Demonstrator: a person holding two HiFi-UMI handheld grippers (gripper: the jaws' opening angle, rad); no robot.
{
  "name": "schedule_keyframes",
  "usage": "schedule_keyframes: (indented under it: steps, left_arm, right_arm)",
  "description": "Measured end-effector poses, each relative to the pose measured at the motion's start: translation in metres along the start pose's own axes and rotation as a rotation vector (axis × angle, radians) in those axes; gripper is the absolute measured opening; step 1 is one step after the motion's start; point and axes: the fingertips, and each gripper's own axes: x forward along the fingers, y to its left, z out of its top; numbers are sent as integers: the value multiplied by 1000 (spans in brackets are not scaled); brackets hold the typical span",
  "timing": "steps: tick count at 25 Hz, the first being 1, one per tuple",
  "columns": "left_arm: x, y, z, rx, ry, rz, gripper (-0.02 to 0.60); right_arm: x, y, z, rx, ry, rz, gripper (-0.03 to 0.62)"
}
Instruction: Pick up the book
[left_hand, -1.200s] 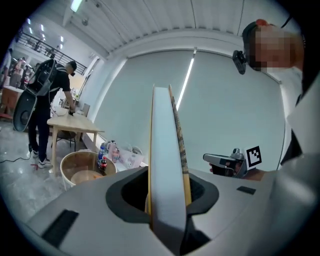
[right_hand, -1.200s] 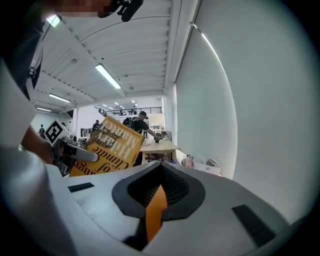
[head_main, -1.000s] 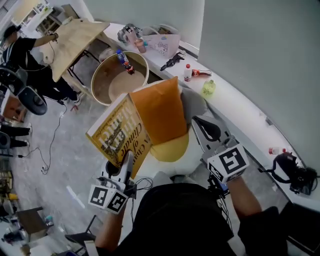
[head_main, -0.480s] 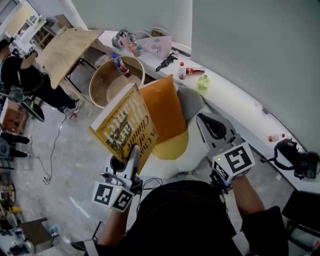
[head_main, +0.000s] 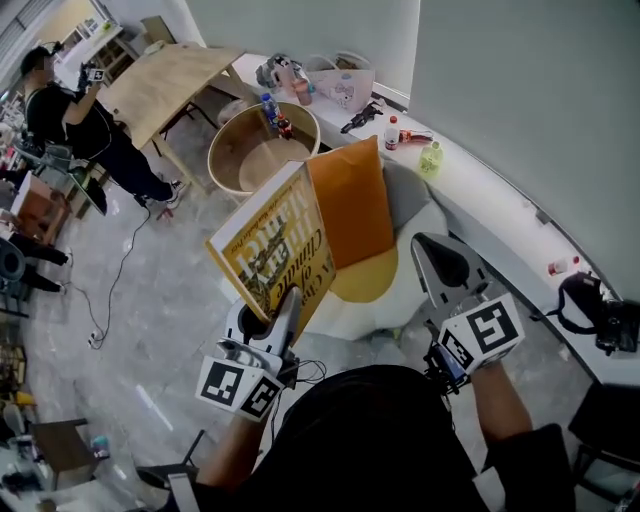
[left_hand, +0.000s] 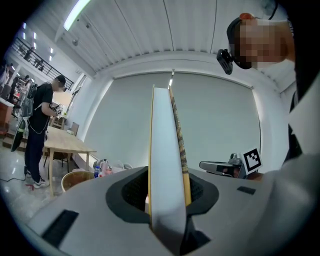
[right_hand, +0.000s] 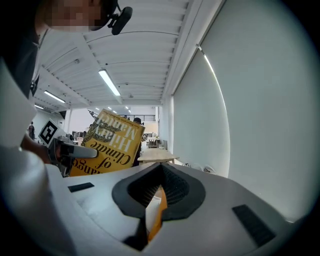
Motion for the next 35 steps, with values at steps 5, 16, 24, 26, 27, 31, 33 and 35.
schedule_keyframes:
  steps: [5,16,24,26,27,31,33,35]
  left_arm:
    - [-56,1,-11,-17,-7,-11,150]
    - [-131,-12,-20,-38,-47,-49,150]
    - [-132,-17,-15,-53,-44,-55,150]
    - [-132,-19,-13,-57,-38,-52,150]
    - [-133,-21,-12,-62,-33,-49,150]
    - [-136,-28,-5,-71,-17,-61,150]
    - [-135,-30,-6,-69,-12,-70,150]
    - [-134,-36,-14,-72,-7,-80,150]
  right_arm:
    - [-25,56,-8,-6,12,-15,3]
    - [-74,123,-15,-24,22,-60,3]
    - [-72,124,-11,-6,31,-64,3]
    - [-73,123,-11,1,39,-70,3]
    - [-74,123,-11,8,42,-73,3]
    - [-86,121,-5,38,38,-97,3]
    - [-91,118,-6,52,36,-112,3]
    - [-98,115,-14,61,33,-122,3]
